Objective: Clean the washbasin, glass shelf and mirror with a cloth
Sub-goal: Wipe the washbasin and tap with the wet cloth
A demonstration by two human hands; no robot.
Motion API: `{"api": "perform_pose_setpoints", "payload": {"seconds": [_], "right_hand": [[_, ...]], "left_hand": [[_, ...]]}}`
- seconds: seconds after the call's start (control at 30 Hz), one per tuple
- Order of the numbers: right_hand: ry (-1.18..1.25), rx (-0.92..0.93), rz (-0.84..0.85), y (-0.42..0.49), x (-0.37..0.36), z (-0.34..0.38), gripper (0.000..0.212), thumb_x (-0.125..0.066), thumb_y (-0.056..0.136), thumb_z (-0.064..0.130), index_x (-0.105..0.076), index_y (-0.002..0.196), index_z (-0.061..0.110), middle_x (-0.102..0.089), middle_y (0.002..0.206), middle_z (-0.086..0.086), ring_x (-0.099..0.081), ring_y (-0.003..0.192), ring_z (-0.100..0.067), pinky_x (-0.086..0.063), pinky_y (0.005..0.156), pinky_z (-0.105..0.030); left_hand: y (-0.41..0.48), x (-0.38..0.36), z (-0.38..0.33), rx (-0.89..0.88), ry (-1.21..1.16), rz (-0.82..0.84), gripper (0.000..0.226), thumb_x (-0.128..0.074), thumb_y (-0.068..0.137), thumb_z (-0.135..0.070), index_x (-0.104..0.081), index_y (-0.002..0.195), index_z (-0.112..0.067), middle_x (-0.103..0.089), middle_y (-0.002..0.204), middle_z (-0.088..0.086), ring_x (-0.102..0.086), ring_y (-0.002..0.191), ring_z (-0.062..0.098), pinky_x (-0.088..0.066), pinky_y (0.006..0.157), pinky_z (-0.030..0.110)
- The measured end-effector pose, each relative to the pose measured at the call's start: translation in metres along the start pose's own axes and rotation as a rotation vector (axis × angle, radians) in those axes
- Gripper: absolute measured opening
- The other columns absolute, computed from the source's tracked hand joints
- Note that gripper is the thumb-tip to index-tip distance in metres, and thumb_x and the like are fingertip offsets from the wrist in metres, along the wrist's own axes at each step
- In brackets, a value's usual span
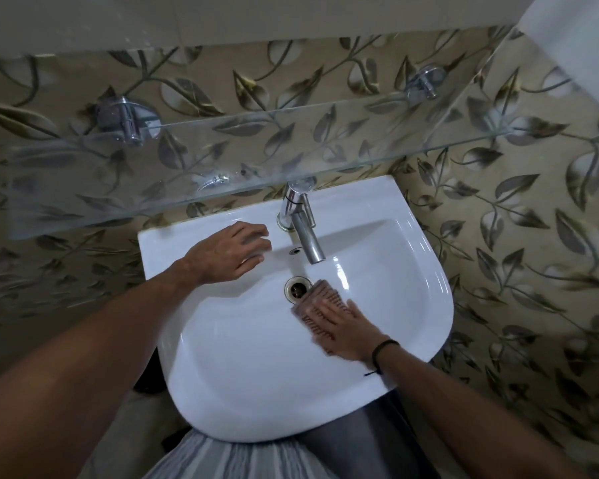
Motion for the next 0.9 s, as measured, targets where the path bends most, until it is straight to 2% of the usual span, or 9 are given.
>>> {"api": "perform_pose_setpoints", "payload": {"seconds": [0.07,0.17,0.27,0.53,0.63,0.7,0.8,0.83,0.9], "right_hand": [[-0.056,-0.14,-0.095,-0.013,0.021,-0.055,0.064,-0.027,0.098,0.057,-0.032,0.154,0.027,-0.031,0.162,0.0,-0.035,0.147,-0.021,-0.029,0.113,-0.065],[-0.139,-0.279,-0.189,-0.017,0.059,-0.113,0.061,-0.036,0.098,0.051,-0.038,0.153,0.026,-0.033,0.161,0.002,-0.03,0.149,-0.016,-0.012,0.122,-0.056],[-0.208,-0.327,-0.312,-0.013,0.094,-0.136,0.059,-0.048,0.097,0.043,-0.043,0.151,0.02,-0.038,0.159,0.0,-0.033,0.148,-0.017,-0.014,0.123,-0.054],[-0.046,-0.527,-0.315,0.004,0.074,-0.12,0.061,-0.037,0.101,0.036,-0.027,0.157,0.013,-0.022,0.165,-0.008,-0.019,0.153,-0.021,-0.005,0.124,-0.051],[0.067,-0.545,-0.263,0.032,0.042,-0.079,0.063,-0.026,0.103,0.04,-0.013,0.16,0.016,-0.004,0.168,-0.007,0.002,0.155,-0.021,-0.004,0.123,-0.052],[0.122,-0.471,-0.173,0.052,0.023,-0.05,0.06,-0.02,0.102,0.041,-0.023,0.158,0.019,0.0,0.168,-0.009,0.011,0.154,-0.027,-0.008,0.121,-0.058],[0.029,-0.088,-0.109,0.061,0.016,0.014,0.03,-0.054,0.093,0.03,-0.064,0.118,0.018,-0.037,0.157,-0.018,-0.023,0.148,-0.046,-0.033,0.105,-0.071],[0.002,0.014,-0.083,0.057,0.016,0.03,0.022,-0.06,0.09,0.026,-0.065,0.109,0.017,-0.042,0.153,-0.02,-0.031,0.144,-0.048,-0.038,0.101,-0.071],[0.044,0.101,-0.026,0.045,0.013,0.045,0.023,-0.049,0.099,0.027,-0.058,0.117,0.015,-0.034,0.158,-0.019,-0.021,0.149,-0.046,-0.035,0.104,-0.068]], "left_hand": [[0.0,0.0,0.0,-0.002,-0.005,0.002,0.024,-0.055,0.103,-0.028,-0.065,0.12,-0.014,-0.056,0.131,0.013,-0.056,0.113,0.031,-0.046,0.102,0.039],[0.0,0.001,-0.001,-0.006,0.001,0.003,0.024,-0.053,0.104,-0.028,-0.065,0.12,-0.014,-0.056,0.131,0.012,-0.056,0.112,0.031,-0.046,0.102,0.038],[-0.001,0.001,0.001,0.002,-0.002,-0.006,0.024,-0.053,0.104,-0.027,-0.066,0.119,-0.014,-0.057,0.131,0.012,-0.057,0.112,0.031,-0.046,0.102,0.037],[0.0,0.002,-0.001,-0.001,-0.022,-0.017,0.023,-0.053,0.104,-0.026,-0.066,0.118,-0.013,-0.058,0.129,0.013,-0.057,0.111,0.031,-0.046,0.102,0.038],[-0.001,0.001,0.0,-0.001,-0.018,-0.011,0.024,-0.052,0.104,-0.026,-0.066,0.118,-0.012,-0.058,0.13,0.014,-0.057,0.112,0.032,-0.046,0.102,0.038],[-0.001,0.001,-0.001,-0.007,-0.009,-0.01,0.025,-0.051,0.105,-0.026,-0.066,0.119,-0.012,-0.058,0.13,0.015,-0.057,0.113,0.032,-0.046,0.102,0.039],[0.001,0.0,-0.002,-0.008,0.0,0.001,0.025,-0.051,0.105,-0.027,-0.066,0.119,-0.012,-0.057,0.131,0.015,-0.056,0.113,0.032,-0.046,0.101,0.038],[0.001,0.001,-0.002,-0.009,0.003,-0.001,0.025,-0.051,0.105,-0.027,-0.066,0.119,-0.012,-0.057,0.131,0.016,-0.056,0.114,0.032,-0.046,0.101,0.038],[0.001,0.002,-0.002,-0.016,0.006,-0.007,0.024,-0.053,0.104,-0.025,-0.066,0.118,-0.011,-0.058,0.13,0.016,-0.056,0.114,0.032,-0.045,0.102,0.037]]}}
Point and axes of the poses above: each hand's wrist, its own y-axis towards the middle knuckle, its own x-axis out of the back of the hand, z = x × y, the point moved 10 cm from there along y, towards the middle knuckle
